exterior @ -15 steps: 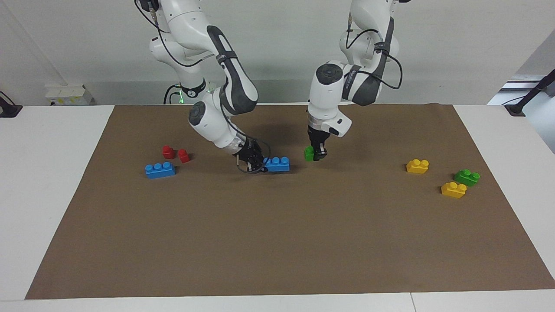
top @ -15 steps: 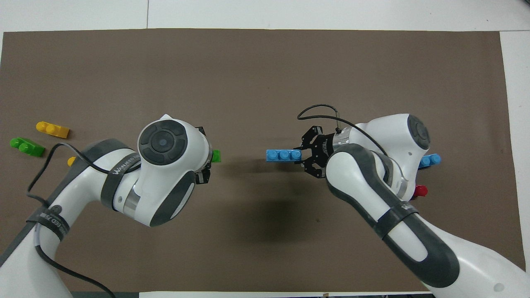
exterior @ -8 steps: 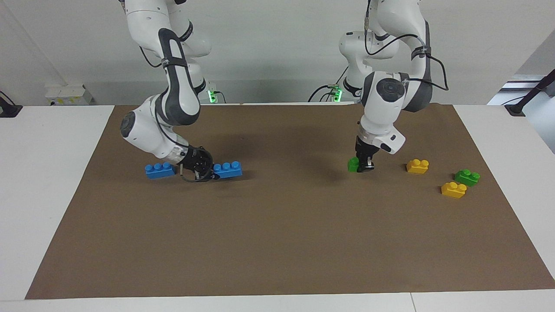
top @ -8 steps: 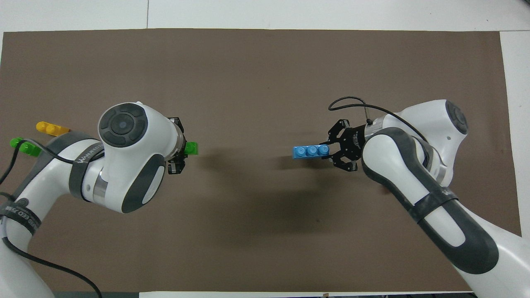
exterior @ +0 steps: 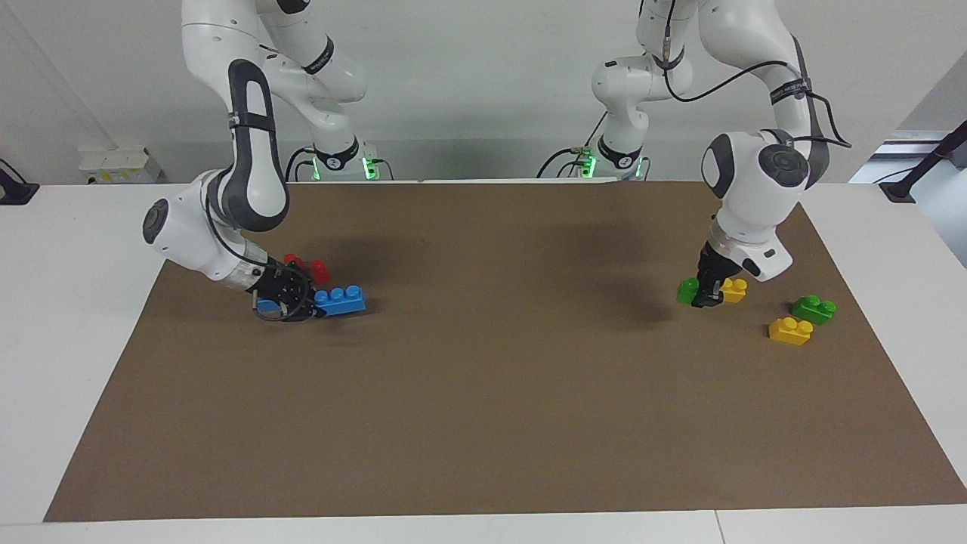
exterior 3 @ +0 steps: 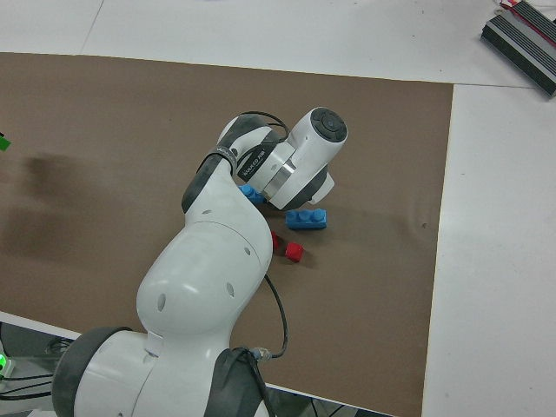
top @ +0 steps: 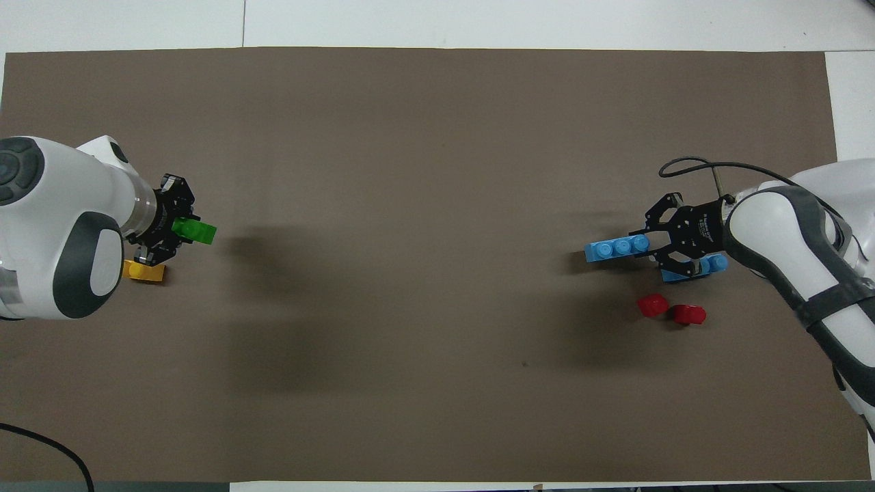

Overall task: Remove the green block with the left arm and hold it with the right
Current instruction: 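Carry the green brick with the left gripper while the right gripper carries blue, then open the left gripper on the green brick while the right gripper releases blue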

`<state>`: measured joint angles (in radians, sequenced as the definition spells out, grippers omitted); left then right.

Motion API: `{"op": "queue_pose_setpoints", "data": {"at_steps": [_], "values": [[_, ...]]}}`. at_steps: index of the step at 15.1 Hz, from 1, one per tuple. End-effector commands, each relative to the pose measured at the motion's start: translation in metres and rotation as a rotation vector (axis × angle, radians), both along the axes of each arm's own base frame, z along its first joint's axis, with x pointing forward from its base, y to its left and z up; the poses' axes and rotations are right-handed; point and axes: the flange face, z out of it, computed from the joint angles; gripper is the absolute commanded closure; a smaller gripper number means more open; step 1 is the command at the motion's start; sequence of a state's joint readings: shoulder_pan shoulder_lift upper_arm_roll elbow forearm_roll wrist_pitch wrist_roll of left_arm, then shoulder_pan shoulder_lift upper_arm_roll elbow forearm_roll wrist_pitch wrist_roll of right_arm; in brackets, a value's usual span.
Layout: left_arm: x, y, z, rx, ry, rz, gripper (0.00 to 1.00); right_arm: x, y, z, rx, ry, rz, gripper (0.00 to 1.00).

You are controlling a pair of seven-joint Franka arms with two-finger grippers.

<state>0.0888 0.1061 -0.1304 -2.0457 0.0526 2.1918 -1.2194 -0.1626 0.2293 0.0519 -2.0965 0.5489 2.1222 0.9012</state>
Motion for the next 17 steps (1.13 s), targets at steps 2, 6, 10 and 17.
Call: {"op": "queue_pose_setpoints", "data": {"at_steps": [2,6,10,17], "values": [[0.008,0.036,-0.016,-0.01,-0.025,-0.09,1.0,0.001,-0.02,-0.012,-0.017,-0.028,0.038,1.0],[0.024,0.043,-0.048,-0.018,-0.058,-0.115,1.0,0.002,-0.021,-0.019,-0.019,-0.031,0.026,1.0],[0.041,0.048,-0.071,-0.019,-0.045,-0.167,1.0,0.002,-0.02,-0.018,-0.016,-0.027,0.014,1.0],[0.054,0.058,-0.095,-0.022,-0.032,-0.217,1.0,0.006,-0.012,-0.015,-0.016,-0.029,0.004,0.31]]}}
